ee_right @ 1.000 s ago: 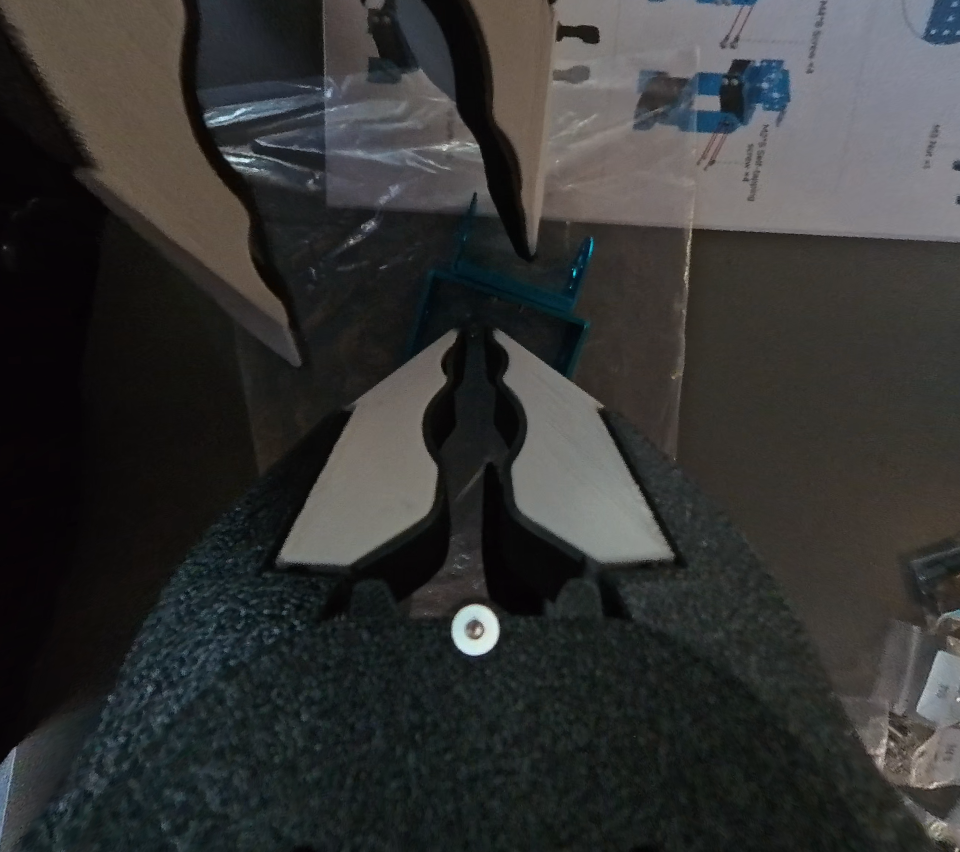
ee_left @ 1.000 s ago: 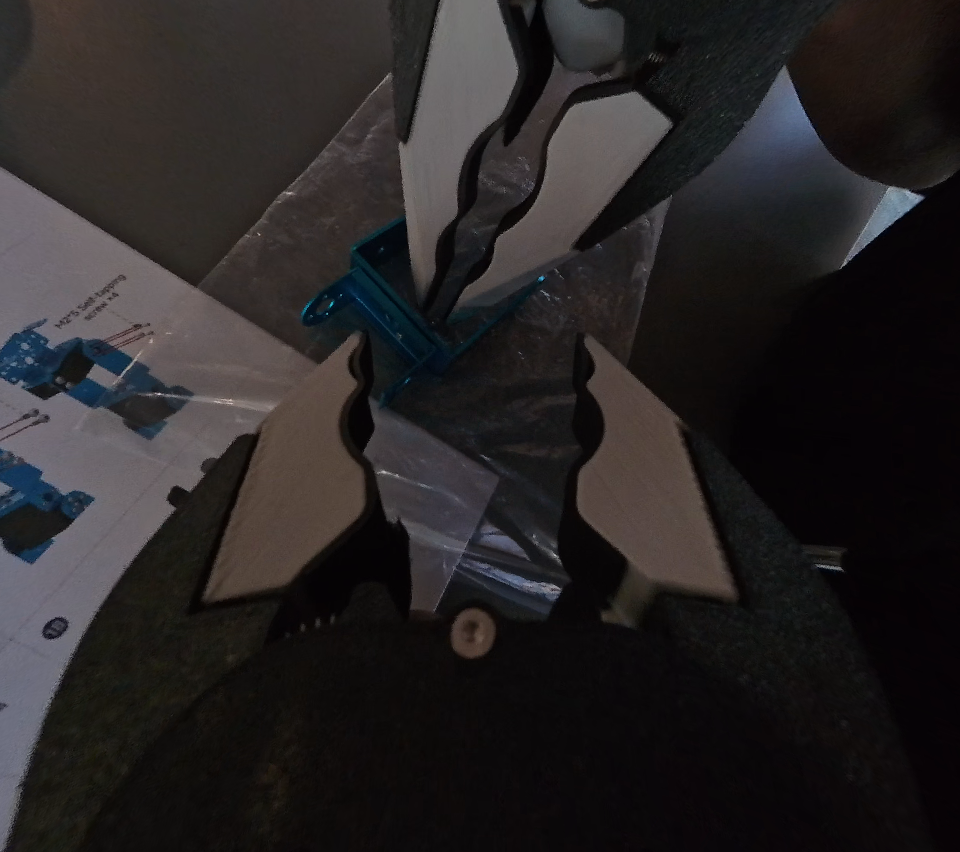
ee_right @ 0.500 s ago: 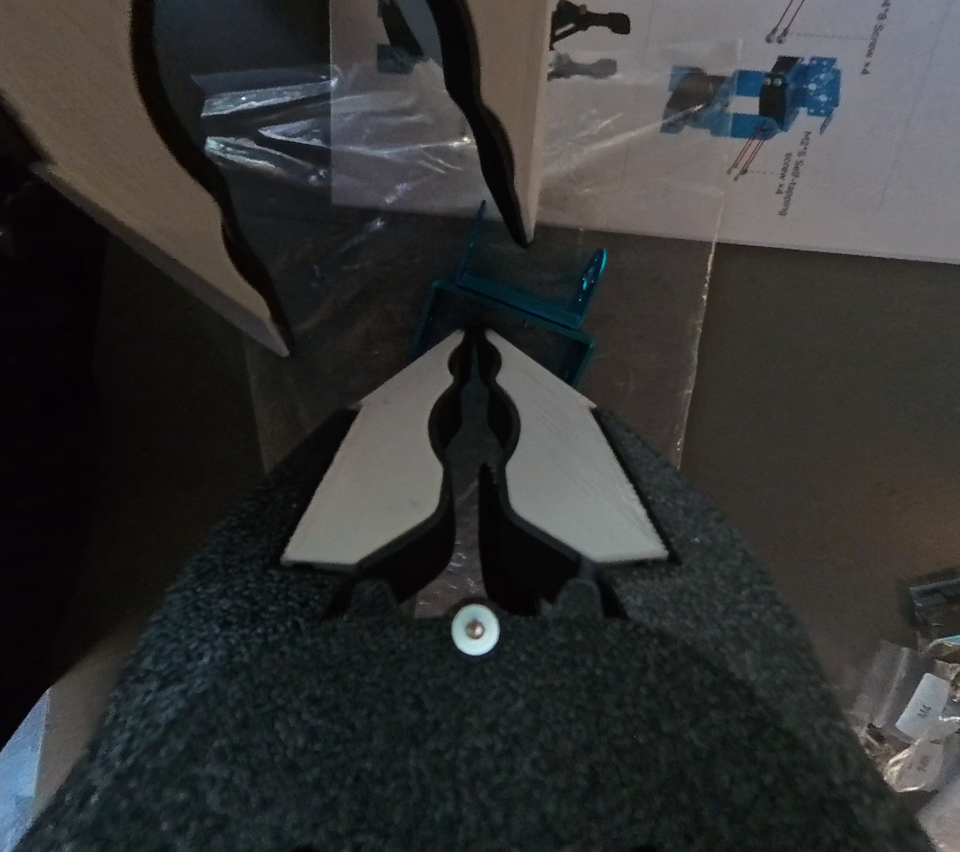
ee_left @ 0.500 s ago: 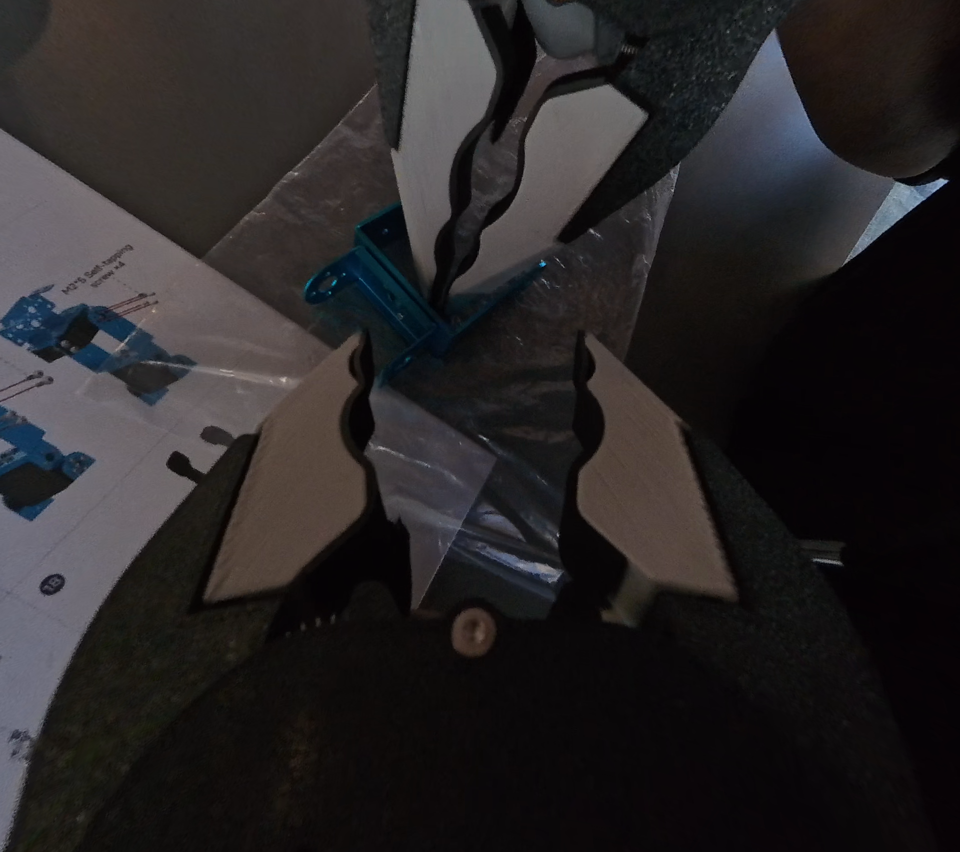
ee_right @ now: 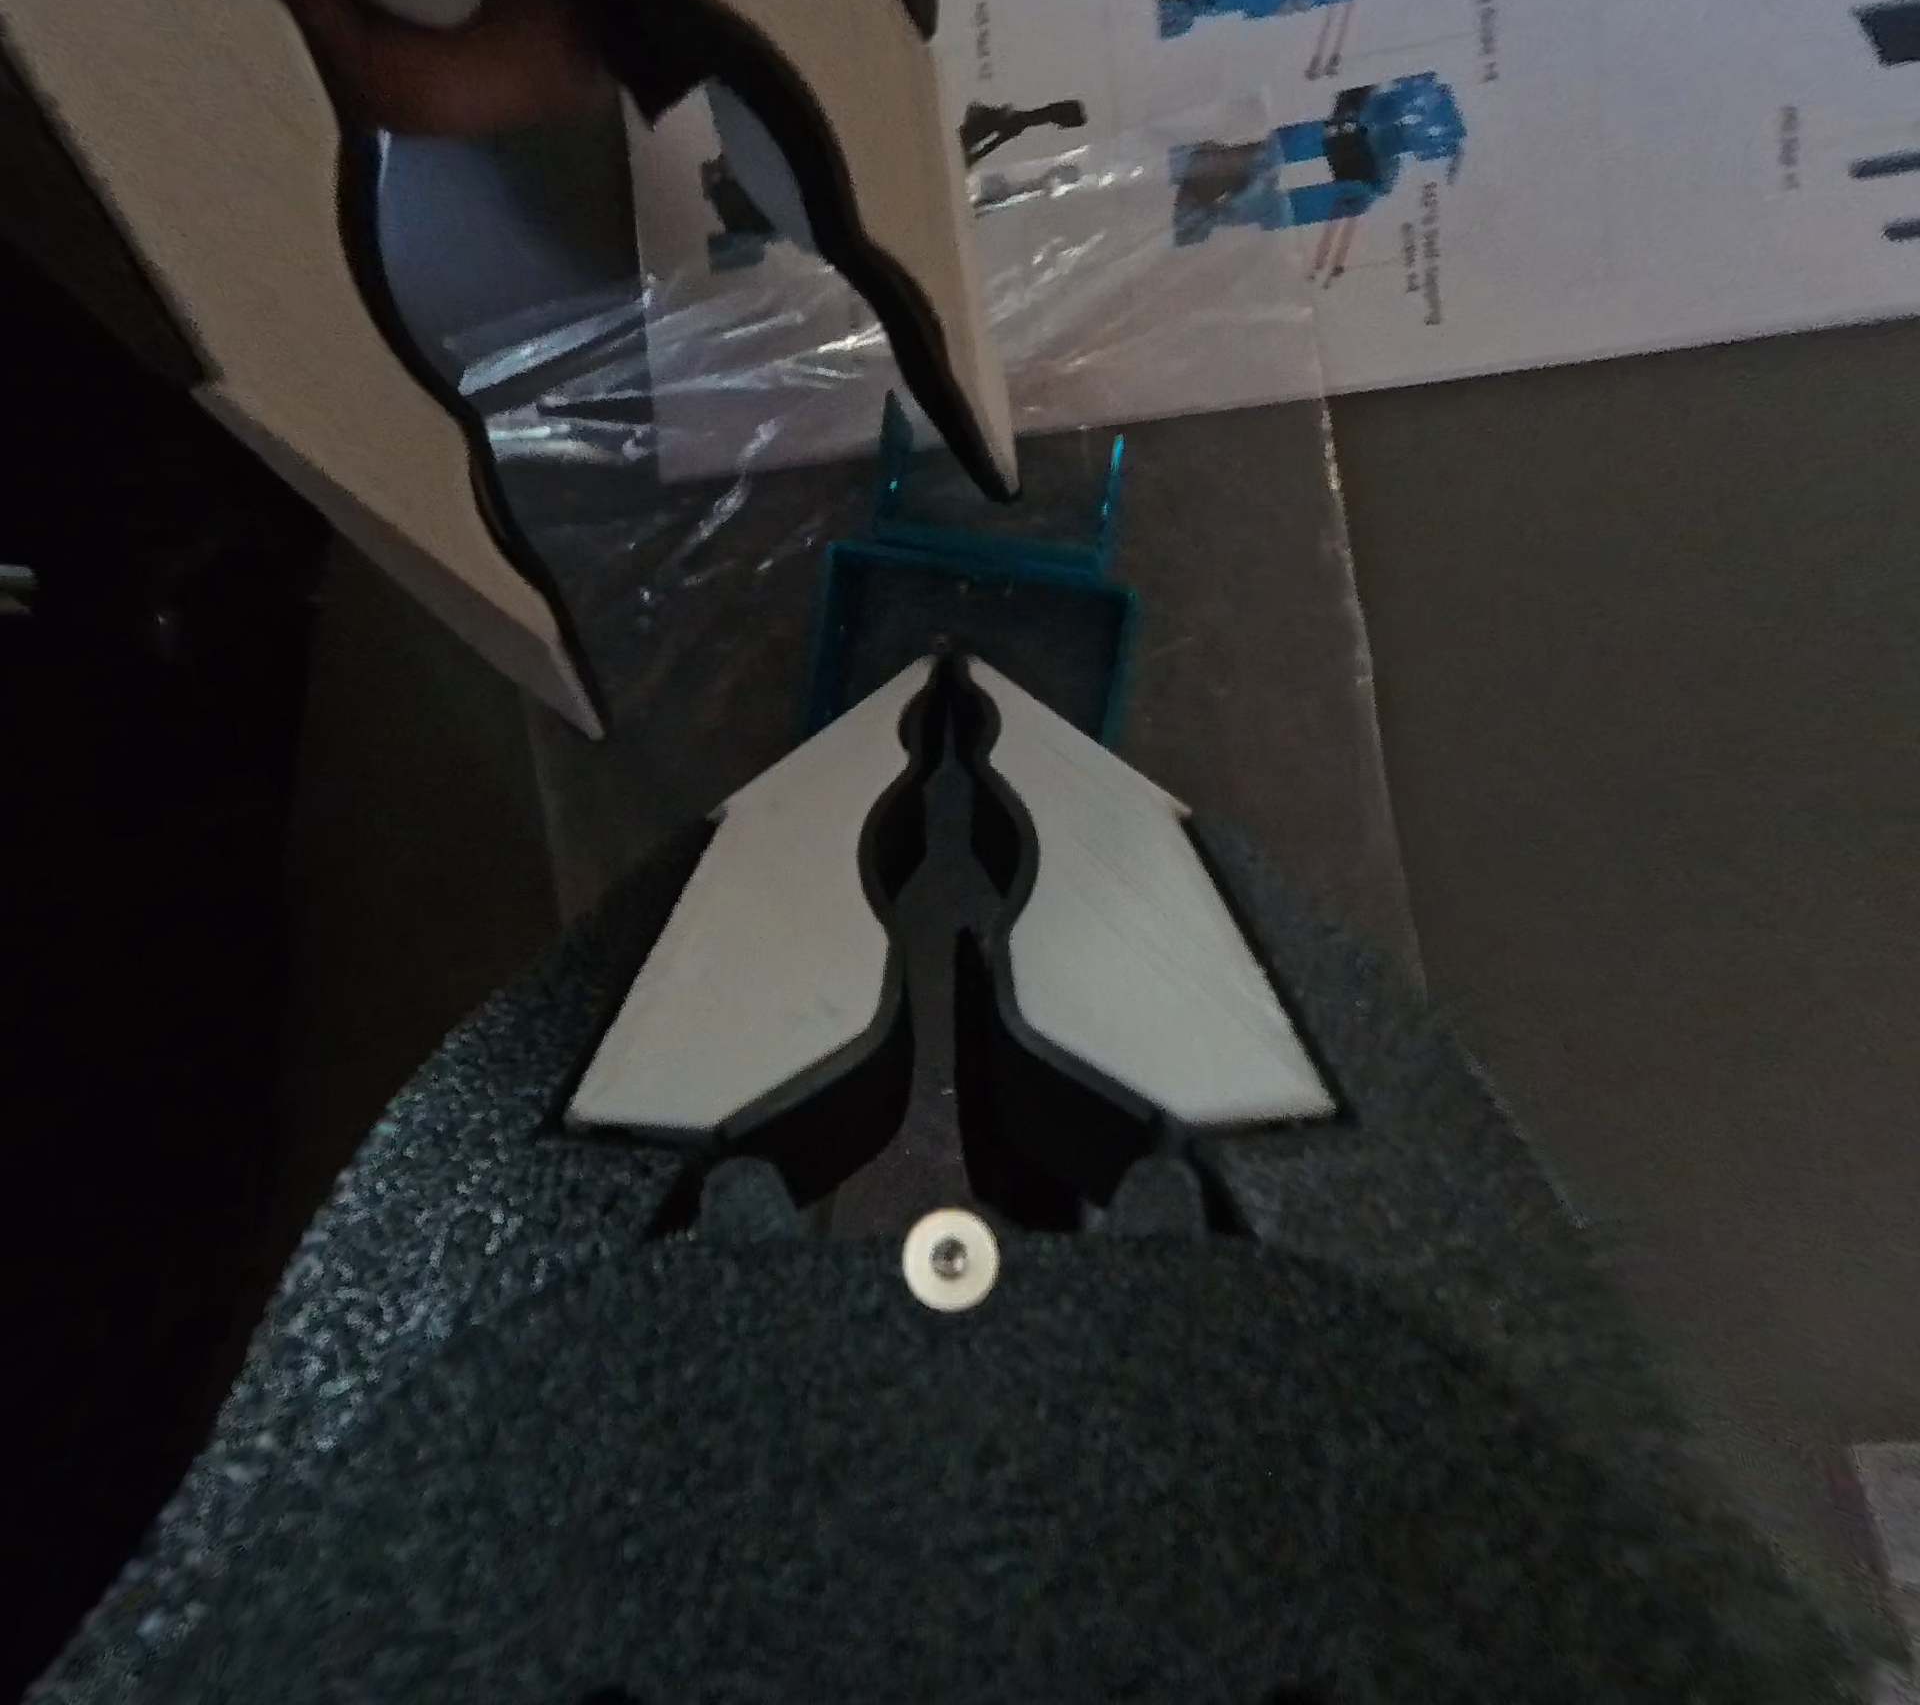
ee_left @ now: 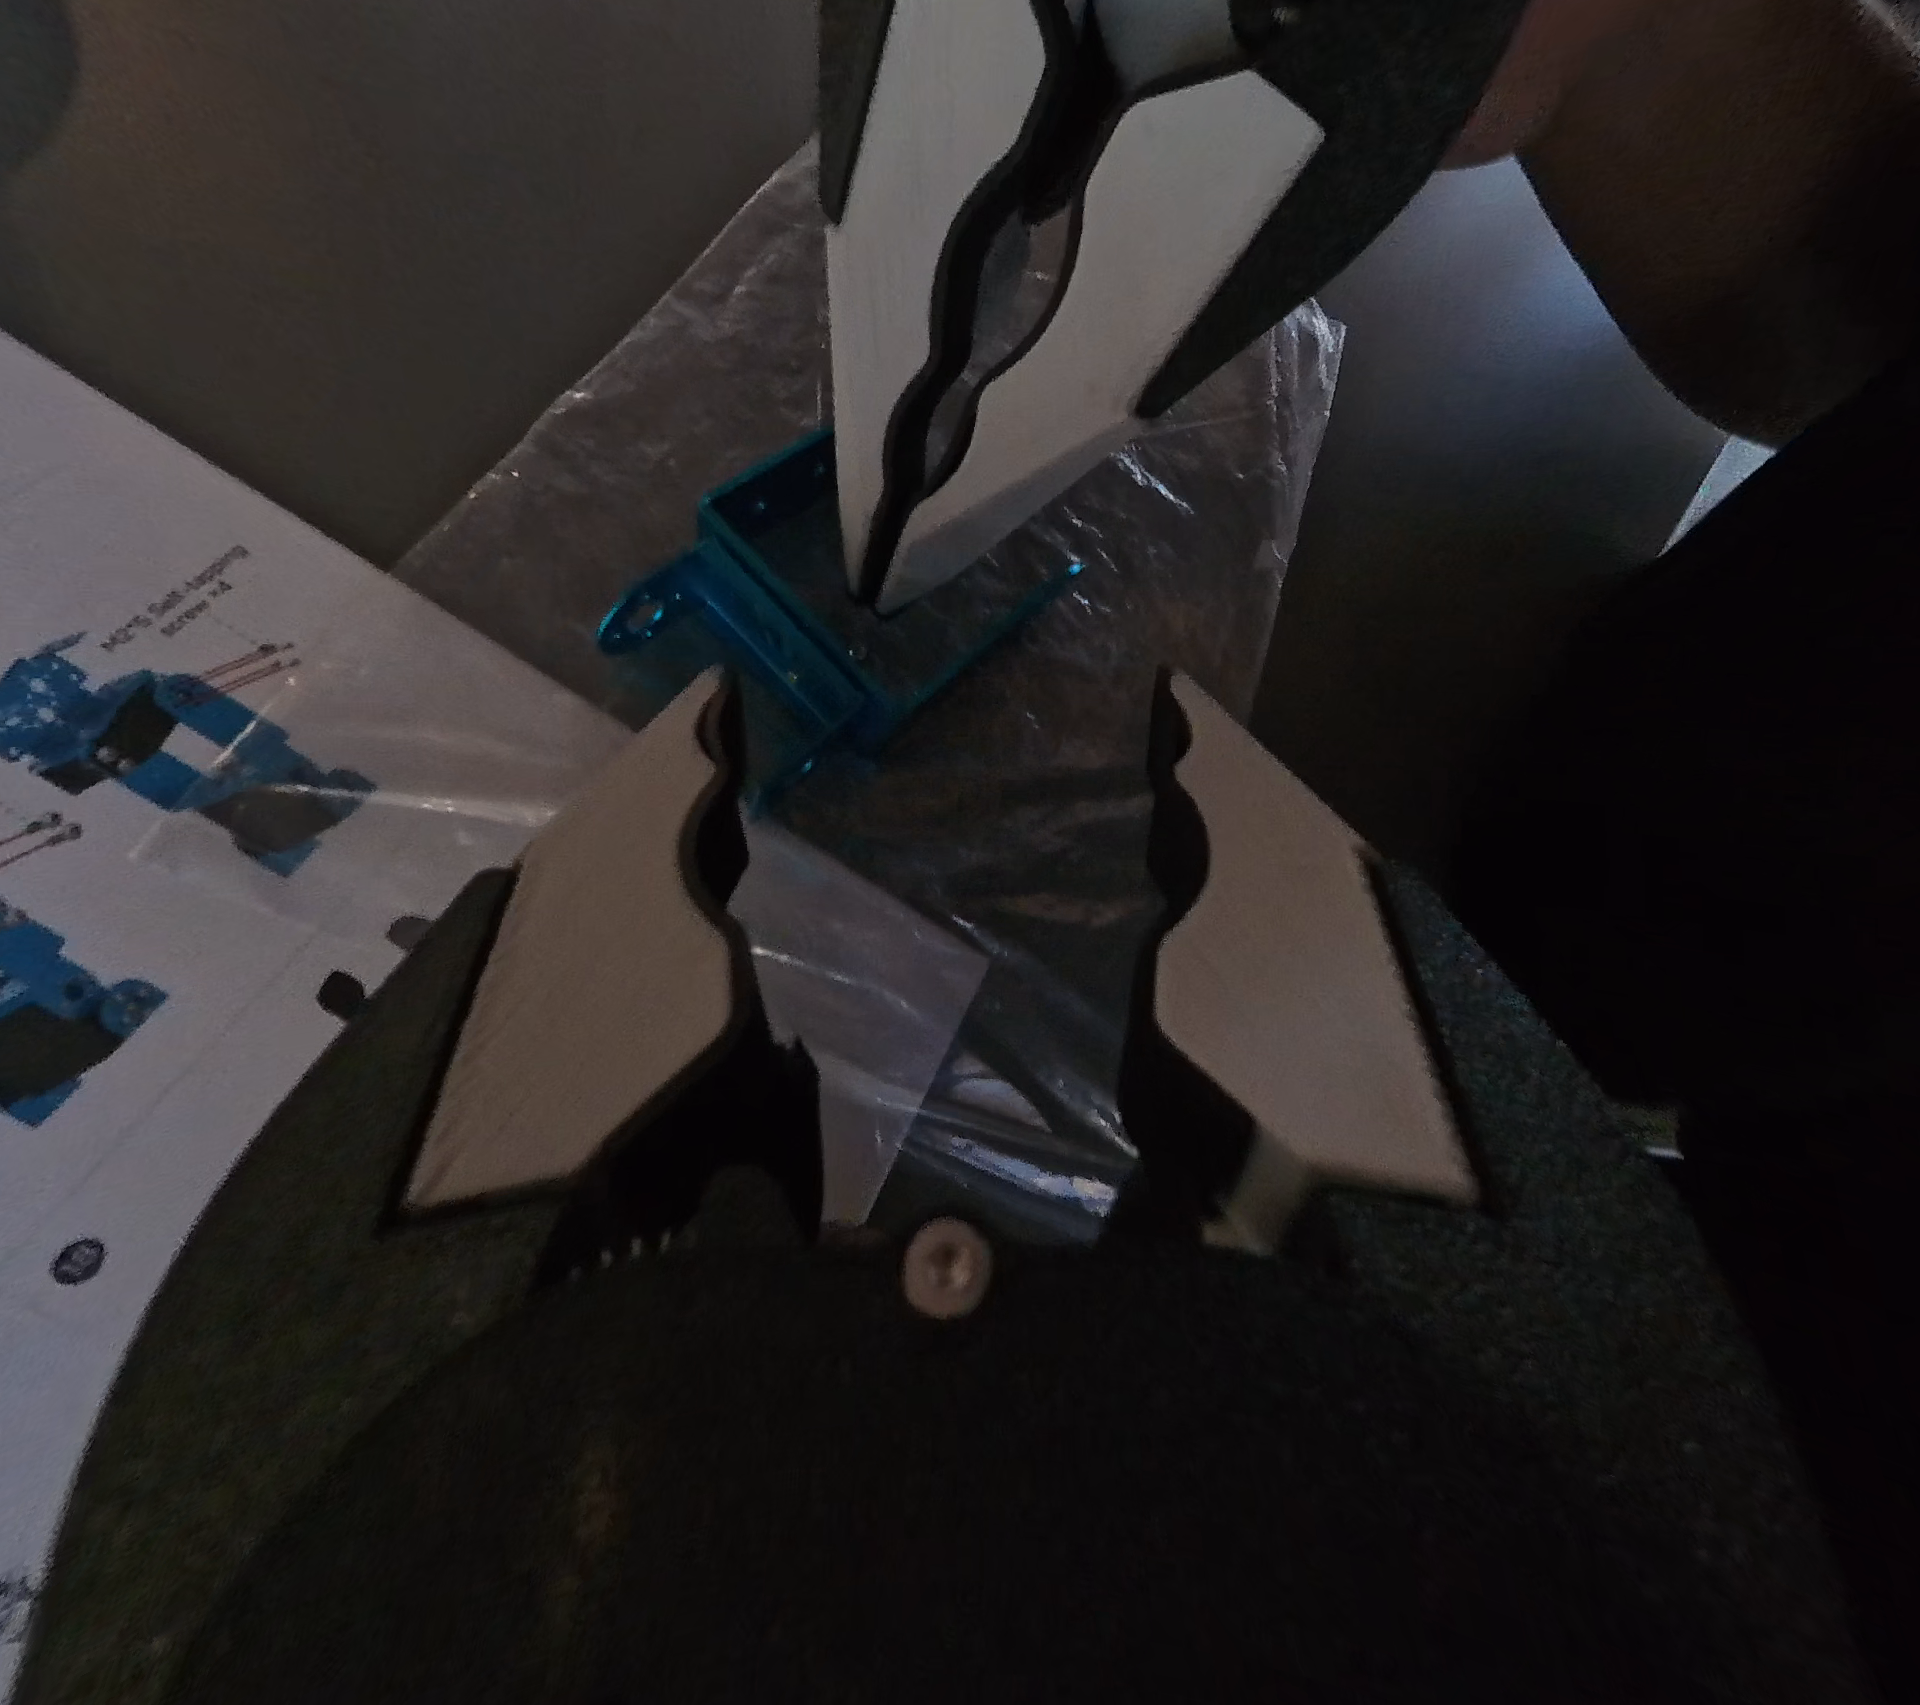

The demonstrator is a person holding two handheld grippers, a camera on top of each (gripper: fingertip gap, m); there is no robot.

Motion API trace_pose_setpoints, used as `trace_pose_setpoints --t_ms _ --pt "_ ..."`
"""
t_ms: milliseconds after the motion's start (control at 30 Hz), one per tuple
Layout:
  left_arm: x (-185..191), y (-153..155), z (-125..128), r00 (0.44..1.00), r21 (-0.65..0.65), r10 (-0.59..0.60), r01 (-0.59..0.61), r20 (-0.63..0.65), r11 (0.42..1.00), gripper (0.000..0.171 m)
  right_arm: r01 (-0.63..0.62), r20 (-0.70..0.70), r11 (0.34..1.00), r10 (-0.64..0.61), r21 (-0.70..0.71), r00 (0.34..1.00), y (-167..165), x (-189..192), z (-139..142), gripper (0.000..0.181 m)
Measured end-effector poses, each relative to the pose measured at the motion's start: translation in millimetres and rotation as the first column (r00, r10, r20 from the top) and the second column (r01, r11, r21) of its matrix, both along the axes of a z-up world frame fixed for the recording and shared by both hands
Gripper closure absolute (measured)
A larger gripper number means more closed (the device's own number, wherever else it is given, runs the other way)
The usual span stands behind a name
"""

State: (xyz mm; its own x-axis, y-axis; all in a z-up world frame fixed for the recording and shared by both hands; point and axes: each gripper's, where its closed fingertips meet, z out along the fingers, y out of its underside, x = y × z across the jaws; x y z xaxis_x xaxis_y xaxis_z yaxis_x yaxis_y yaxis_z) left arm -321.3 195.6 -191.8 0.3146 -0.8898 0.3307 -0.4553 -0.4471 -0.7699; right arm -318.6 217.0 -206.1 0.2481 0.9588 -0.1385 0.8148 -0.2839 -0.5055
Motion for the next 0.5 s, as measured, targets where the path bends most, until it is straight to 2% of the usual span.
trace_pose_setpoints --t_ms 67,167,267,500 --pt "2 1 -1 1.0 -0.005 -0.007 0.007 -0.006 1.0 0.094 0.068 -0.041 0.998 -0.068 0.014 0.997 3 2 1 0.181" --pt "5 2 -3 1.0 -0.007 -0.022 0.021 -0.014 1.0 0.093 0.104 -0.063 0.994 -0.102 0.029 0.993 0 2 2 0.181" --pt "6 3 -5 0.999 -0.005 -0.032 0.032 -0.031 0.999 0.092 0.086 -0.031 0.994 -0.084 0.062 0.996 -1 0 -1 0.173" --pt "2 4 -5 0.999 -0.001 -0.014 0.014 -0.041 1.0 0.092 0.011 0.023 0.997 -0.013 0.075 1.0 0 -5 -10 0.176"
